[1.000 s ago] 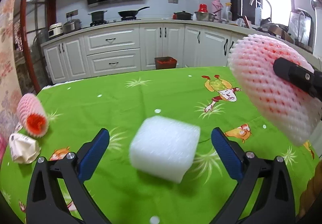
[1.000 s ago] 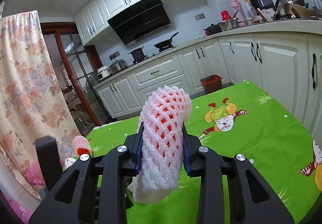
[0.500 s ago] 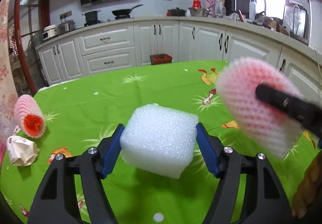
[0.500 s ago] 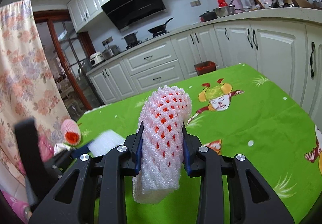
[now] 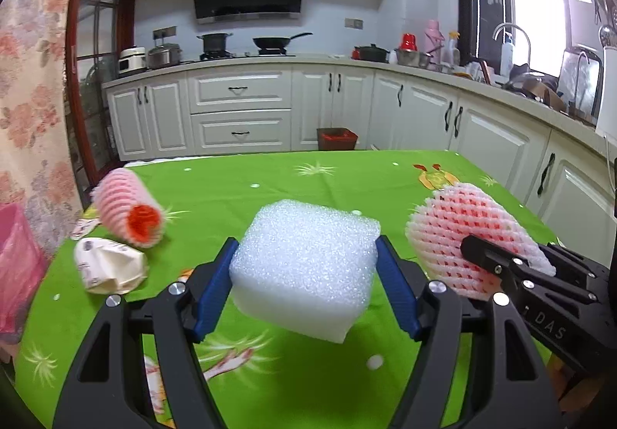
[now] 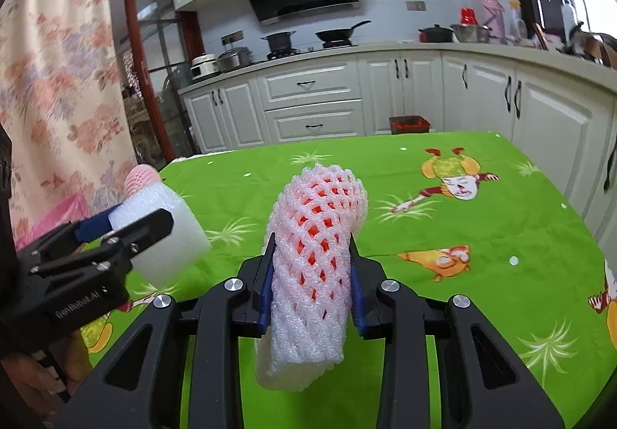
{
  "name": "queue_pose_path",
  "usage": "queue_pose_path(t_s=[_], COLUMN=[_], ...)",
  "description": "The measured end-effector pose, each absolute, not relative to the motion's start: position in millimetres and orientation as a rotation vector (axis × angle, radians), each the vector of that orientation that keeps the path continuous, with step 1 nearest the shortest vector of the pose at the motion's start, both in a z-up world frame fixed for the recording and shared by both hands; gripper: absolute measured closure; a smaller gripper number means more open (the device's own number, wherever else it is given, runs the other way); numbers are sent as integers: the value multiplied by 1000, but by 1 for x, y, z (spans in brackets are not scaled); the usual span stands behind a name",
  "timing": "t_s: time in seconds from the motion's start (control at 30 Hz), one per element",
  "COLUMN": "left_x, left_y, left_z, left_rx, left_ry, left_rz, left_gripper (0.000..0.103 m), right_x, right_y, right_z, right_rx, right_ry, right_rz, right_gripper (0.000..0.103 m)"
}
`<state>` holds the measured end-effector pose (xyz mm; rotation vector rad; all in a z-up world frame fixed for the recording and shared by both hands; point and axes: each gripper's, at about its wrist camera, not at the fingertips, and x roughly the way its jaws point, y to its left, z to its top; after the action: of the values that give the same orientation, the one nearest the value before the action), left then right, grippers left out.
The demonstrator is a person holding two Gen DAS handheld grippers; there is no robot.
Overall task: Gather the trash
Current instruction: 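Carry the foam net and foam block over the pink bin and open both tools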
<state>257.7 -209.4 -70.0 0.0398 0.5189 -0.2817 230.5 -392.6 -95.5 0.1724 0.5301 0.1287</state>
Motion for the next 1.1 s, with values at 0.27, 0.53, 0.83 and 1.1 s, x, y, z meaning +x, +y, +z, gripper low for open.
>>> queue_pose_path(t_s=[0.27, 0.53, 0.83, 1.1], left_x=[227, 201, 178, 169], left_y=[-159, -104, -32, 24], left_z=[-60, -56, -57, -44], left_rx=[36, 24, -9, -33], left_ry=[482, 471, 470, 454], left_rz=[-226, -153, -37, 69], left_gripper=[34, 34, 34, 34], right_x=[219, 215, 213, 225], right_y=[-352, -298, -228, -169], right_z=[-81, -72, -73, -61], right_rx=[128, 78, 9, -33], right_ry=[516, 523, 555, 553], right_rz=[179, 278, 427, 561], right_gripper=[71, 71, 71, 71])
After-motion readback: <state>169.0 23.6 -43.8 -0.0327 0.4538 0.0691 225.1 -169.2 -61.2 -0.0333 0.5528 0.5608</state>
